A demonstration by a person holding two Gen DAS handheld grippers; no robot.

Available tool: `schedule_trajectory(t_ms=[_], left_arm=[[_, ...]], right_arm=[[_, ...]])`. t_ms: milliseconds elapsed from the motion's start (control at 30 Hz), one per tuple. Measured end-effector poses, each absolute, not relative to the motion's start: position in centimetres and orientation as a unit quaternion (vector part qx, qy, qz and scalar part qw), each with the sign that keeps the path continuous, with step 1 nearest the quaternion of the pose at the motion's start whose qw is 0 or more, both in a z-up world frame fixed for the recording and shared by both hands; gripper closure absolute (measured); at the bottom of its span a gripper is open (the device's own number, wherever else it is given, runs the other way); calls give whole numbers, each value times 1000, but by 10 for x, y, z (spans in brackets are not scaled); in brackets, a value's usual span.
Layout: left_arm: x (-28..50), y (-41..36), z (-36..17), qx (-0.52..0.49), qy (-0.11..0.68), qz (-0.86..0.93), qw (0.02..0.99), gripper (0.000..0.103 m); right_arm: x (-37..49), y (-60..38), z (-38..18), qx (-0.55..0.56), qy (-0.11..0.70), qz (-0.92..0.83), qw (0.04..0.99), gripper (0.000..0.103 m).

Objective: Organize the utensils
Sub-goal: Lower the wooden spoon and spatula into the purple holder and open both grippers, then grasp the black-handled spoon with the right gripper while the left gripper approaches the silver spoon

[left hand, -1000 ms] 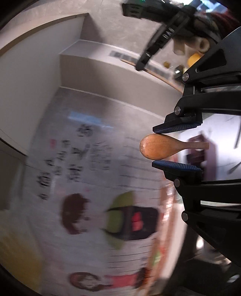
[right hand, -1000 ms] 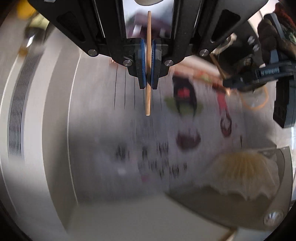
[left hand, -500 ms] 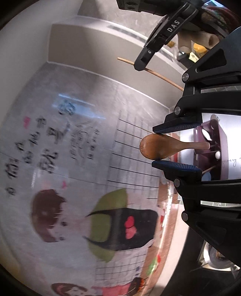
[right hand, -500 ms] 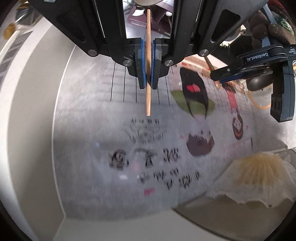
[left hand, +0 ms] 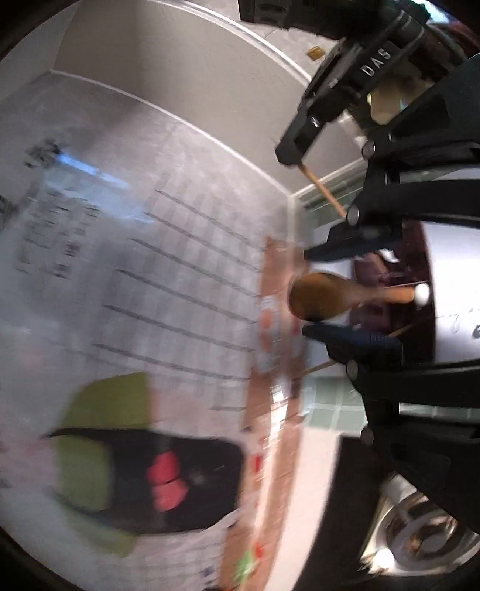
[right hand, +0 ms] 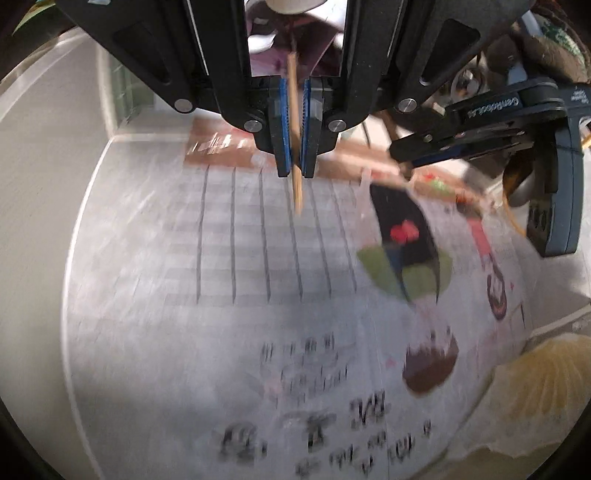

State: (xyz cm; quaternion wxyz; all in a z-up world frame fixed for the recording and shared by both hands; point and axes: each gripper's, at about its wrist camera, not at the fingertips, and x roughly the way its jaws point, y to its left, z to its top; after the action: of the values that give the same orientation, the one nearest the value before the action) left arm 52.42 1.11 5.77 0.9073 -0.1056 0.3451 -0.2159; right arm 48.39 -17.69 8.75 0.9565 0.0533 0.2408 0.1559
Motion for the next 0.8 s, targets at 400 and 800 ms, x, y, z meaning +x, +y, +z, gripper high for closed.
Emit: schedule_trajectory(t_ms=[400, 800], left_arm=[[456, 19, 38, -98, 350, -183, 913, 43], [374, 41, -8, -91, 401, -145, 900, 41]], right_arm=[[427, -215, 51, 42, 281, 141, 949, 75], [355, -243, -41, 29, 399, 129, 907, 75]])
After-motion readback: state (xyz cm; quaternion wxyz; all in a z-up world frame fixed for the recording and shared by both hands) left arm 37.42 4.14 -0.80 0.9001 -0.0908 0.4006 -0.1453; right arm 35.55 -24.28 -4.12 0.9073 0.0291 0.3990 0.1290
